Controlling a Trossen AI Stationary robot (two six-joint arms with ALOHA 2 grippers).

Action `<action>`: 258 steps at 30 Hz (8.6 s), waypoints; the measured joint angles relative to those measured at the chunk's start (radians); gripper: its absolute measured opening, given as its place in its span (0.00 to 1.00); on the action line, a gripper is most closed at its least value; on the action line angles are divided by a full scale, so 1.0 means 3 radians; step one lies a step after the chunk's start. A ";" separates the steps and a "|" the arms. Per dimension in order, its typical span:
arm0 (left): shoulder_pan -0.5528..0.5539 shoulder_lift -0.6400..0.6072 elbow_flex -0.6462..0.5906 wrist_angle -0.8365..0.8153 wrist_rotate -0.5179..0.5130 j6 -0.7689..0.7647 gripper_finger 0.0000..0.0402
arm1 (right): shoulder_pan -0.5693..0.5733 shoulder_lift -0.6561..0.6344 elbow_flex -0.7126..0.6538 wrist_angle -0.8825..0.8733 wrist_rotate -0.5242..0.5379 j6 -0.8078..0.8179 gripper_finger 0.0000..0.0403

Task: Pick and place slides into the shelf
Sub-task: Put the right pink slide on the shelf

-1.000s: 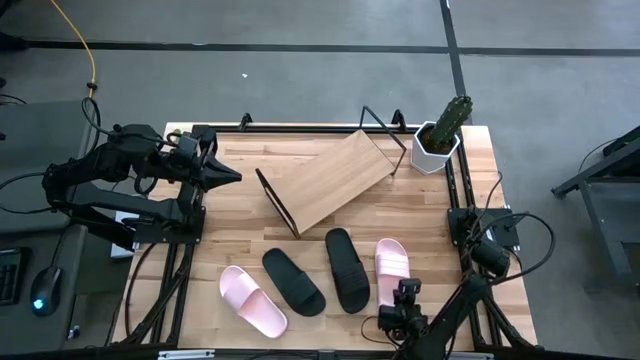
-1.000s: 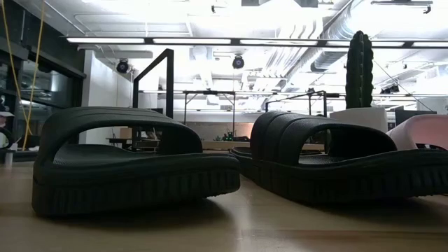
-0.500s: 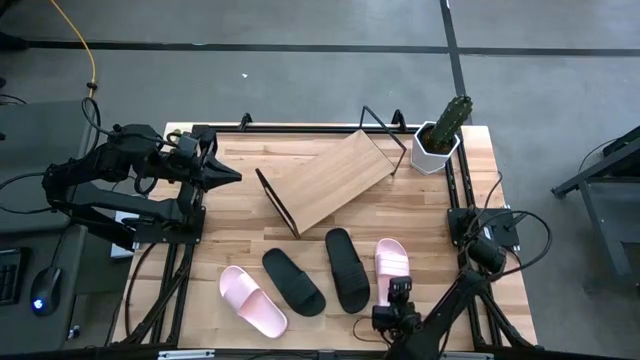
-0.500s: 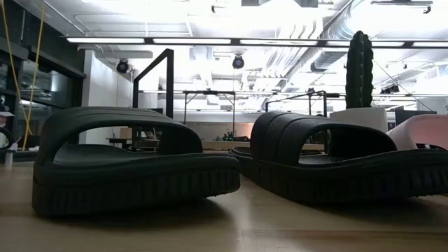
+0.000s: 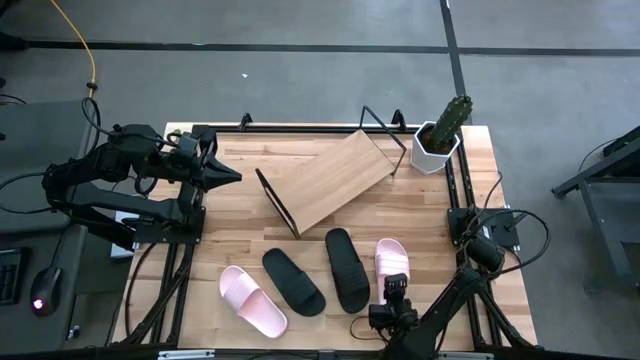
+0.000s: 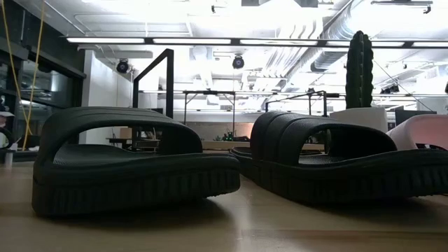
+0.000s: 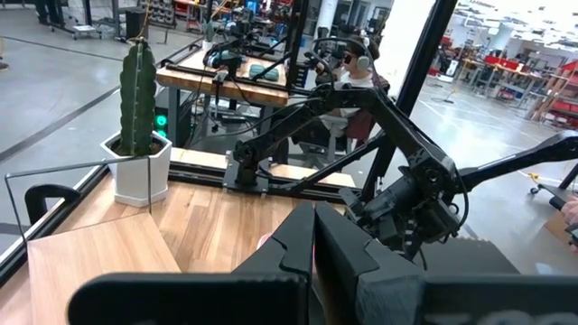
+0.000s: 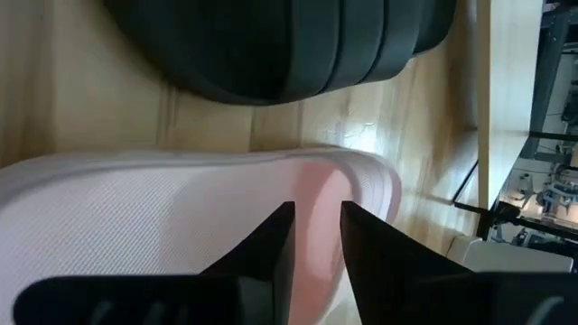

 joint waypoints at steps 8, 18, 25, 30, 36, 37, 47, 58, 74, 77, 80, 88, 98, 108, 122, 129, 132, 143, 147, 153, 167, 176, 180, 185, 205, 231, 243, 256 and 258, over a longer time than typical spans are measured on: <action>-0.0001 -0.0001 -0.0001 -0.0079 -0.0001 0.0000 0.00 | -0.0056 -0.0001 -0.0022 -0.0001 0.0051 -0.0102 0.20; -0.0001 -0.0001 0.0000 -0.0082 -0.0001 0.0000 0.00 | -0.0075 -0.0001 -0.0022 -0.0001 0.0049 -0.0178 0.23; 0.0000 -0.0001 -0.0001 -0.0082 -0.0001 0.0000 0.00 | -0.0075 -0.0001 -0.0023 -0.0001 0.0127 -0.0209 0.33; 0.0000 0.0000 -0.0001 -0.0082 -0.0001 0.0000 0.00 | -0.0075 -0.0045 -0.0163 0.0010 0.0150 -0.0219 0.35; 0.0000 -0.0001 -0.0001 -0.0108 -0.0001 0.0002 0.00 | -0.0051 -0.0391 -0.0983 0.0013 -0.0231 0.0417 0.35; 0.0000 -0.0001 -0.0001 -0.0120 -0.0001 0.0015 0.00 | -0.0033 -0.0461 -0.1099 -0.0006 -0.0278 0.0533 0.35; -0.0001 0.0001 -0.0001 -0.0133 -0.0113 0.0074 0.00 | 0.0132 -0.0706 -0.1254 0.0012 -0.0232 0.0935 0.35; 0.0000 -0.0001 -0.0001 -0.0133 -0.0112 0.0074 0.00 | 0.0158 -0.0705 -0.1252 0.0316 -0.0130 0.0934 0.35; 0.0000 0.0000 -0.0001 -0.0131 -0.0112 0.0072 0.00 | 0.0105 -0.0699 -0.1608 0.0375 -0.0019 0.0980 0.35; 0.0000 0.0001 -0.0001 -0.0131 -0.0112 0.0072 0.00 | 0.0105 -0.0699 -0.1669 0.0350 0.0074 0.1036 0.35; 0.0000 0.0001 -0.0001 -0.0131 -0.0112 0.0072 0.00 | 0.0086 -0.0699 -0.1683 0.0353 0.0104 0.1024 0.35; 0.0000 0.0001 0.0000 -0.0131 -0.0112 0.0072 0.00 | 0.0053 -0.0699 -0.1683 0.0436 0.0077 0.1019 0.33; 0.0000 0.0001 0.0000 -0.0131 -0.0112 0.0072 0.00 | 0.0054 -0.0699 -0.1683 0.0477 0.0065 0.1035 0.06; 0.0000 0.0001 0.0000 -0.0131 -0.0112 0.0072 0.00 | 0.0054 -0.0697 -0.1683 0.0275 0.0105 0.1115 0.01; 0.0000 0.0001 -0.0001 -0.0131 -0.0112 0.0072 0.00 | 0.0064 -0.0909 -0.1683 0.0053 0.0626 0.1204 0.00; 0.0000 -0.0001 -0.0001 -0.0130 -0.0112 0.0089 0.00 | 0.0062 -0.1333 -0.1683 0.0047 0.0930 0.0772 0.00; 0.0000 0.0001 0.0000 -0.0130 -0.0112 0.0140 0.00 | 0.0031 -0.1504 -0.1682 0.0025 0.1085 0.0627 0.00; -0.0001 0.0001 -0.0001 -0.0130 -0.0112 0.0160 0.00 | -0.0269 -0.1800 -0.1682 0.0018 0.1396 -0.0084 0.00; 0.0000 0.0001 -0.0001 -0.0130 -0.0112 0.0160 0.00 | -0.0390 -0.1882 -0.1682 0.0011 0.1471 -0.0314 0.00; 0.0000 0.0000 -0.0001 -0.0131 -0.0112 0.0160 0.00 | -0.0522 -0.2115 -0.1682 0.0013 0.1635 -0.0575 0.00; -0.0001 0.0001 0.0000 -0.0133 -0.0112 0.0191 0.00 | -0.0861 -0.2536 -0.1682 0.0123 0.1735 -0.1235 0.00; 0.0000 0.0054 0.0000 -0.0131 -0.0112 0.0200 0.00 | -0.1153 -0.2849 -0.1696 0.0664 0.1747 -0.2055 0.00; 0.0000 0.0123 -0.0001 -0.0133 -0.0112 0.0200 0.00 | -0.1336 -0.3065 -0.1923 0.1180 0.1609 -0.2601 0.00; 0.0000 0.0216 -0.0001 -0.0130 -0.0112 0.0200 0.00 | -0.1620 -0.3370 -0.2292 0.1757 0.1425 -0.3175 0.00; 0.0000 0.0282 -0.0001 -0.0135 -0.0112 0.0249 0.00 | -0.2858 -0.3627 -0.2712 0.3381 0.0331 -0.4985 0.00; 0.0000 0.0284 -0.0001 -0.0131 -0.0132 0.0365 0.00 | -0.3815 -0.3551 -0.2712 0.3843 -0.0554 -0.5737 0.00; 0.0000 0.0284 -0.0001 -0.0130 -0.0206 0.0374 0.00 | -0.4195 -0.3162 -0.2712 0.4151 -0.0888 -0.6016 0.00; 0.0000 0.0283 -0.0001 -0.0131 -0.0201 0.0374 0.00 | -0.4464 -0.2772 -0.2712 0.4409 -0.1122 -0.6162 0.00; 0.0000 0.0283 -0.0001 -0.0131 -0.0201 0.0374 0.00 | -0.4499 -0.2751 -0.2712 0.4425 -0.1162 -0.6183 0.00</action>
